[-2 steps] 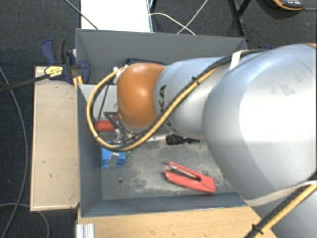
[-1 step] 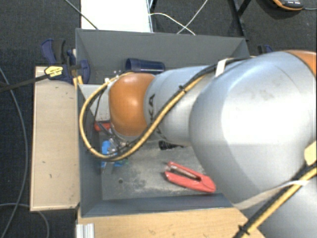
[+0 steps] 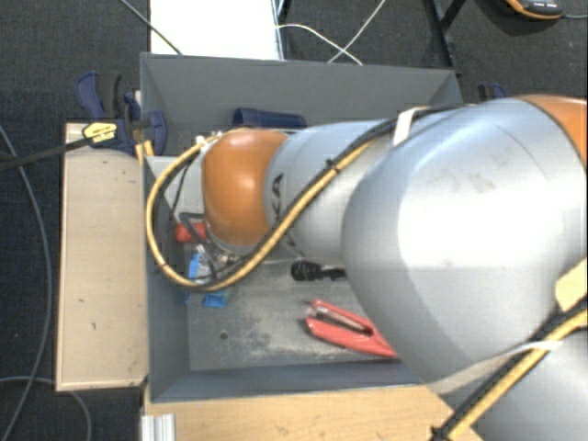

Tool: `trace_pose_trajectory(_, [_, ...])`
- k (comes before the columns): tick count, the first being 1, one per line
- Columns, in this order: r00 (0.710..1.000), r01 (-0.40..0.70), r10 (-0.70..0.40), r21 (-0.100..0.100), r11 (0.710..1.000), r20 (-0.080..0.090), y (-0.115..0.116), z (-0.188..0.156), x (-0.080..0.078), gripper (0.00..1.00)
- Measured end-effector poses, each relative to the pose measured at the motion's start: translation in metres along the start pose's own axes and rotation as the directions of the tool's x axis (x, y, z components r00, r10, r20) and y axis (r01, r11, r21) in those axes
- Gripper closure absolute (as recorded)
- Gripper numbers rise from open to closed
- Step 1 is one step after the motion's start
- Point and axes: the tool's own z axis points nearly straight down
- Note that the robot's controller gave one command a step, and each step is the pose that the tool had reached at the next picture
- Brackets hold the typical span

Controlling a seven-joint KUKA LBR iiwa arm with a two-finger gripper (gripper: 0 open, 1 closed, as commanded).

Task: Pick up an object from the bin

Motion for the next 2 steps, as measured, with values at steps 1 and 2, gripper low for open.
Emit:
trace_pose_trajectory(1, [1.000,-0.001,0.001,0.000,1.000,0.000,0.0000,-0.0003,-0.0001,1.00])
trace_pose_trajectory(2, [1.000,-0.002,0.002,-0.001,1.000,0.001,-0.0003,-0.0070,-0.0002,1.00])
